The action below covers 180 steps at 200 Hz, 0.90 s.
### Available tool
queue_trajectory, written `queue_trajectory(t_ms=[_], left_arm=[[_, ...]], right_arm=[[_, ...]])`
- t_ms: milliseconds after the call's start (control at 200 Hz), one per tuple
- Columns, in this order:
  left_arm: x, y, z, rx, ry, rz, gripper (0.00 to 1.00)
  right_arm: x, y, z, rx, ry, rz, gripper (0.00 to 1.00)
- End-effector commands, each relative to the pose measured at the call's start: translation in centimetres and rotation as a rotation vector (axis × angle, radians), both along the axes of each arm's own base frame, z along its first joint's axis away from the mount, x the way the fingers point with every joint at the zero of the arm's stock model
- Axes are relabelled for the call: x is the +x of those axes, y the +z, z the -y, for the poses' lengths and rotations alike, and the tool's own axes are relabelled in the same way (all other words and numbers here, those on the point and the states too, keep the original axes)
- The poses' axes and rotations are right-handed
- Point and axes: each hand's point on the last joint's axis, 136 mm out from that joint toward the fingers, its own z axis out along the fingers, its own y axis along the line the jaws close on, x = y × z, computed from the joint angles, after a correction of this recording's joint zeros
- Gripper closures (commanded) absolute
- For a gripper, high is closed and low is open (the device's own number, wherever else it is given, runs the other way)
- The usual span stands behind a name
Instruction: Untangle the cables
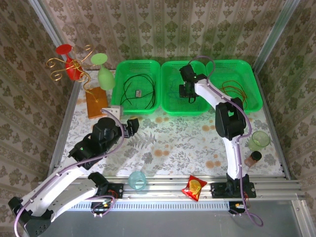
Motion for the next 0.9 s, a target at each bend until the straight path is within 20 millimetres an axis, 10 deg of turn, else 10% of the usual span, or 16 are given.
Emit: queue_trajectory(t_ms=[0, 75, 300, 530, 895], left_arm=[[-0.5, 0.6, -1.3, -0.001, 0.041, 0.016, 0.2], [-0.8, 0.8, -2.1, 0.028, 0.053, 0.033, 0.01], [-0.7, 1.6, -5.1, 0.207, 0.113, 0.148, 0.0], [2.4, 1.7, -10.7, 0.414, 0.34, 0.319, 0.0], [6.8, -2.9, -16.9, 0.199, 0.579, 0.488, 0.0]], right_arm=[[-0.7, 10.3, 0.7, -0.001, 0.043, 0.153, 0.0], [-2.0, 14.2, 1.3, -0.001, 0.044, 0.219, 0.0], [-8.1, 18.8, 2.9, 0.031, 0.132, 0.511, 0.0], [-14.5, 13.3, 6.0, -0.04, 0.152, 0.669, 0.0], [-19.4, 4.4, 15.3, -0.157, -0.138, 0.719, 0.0]])
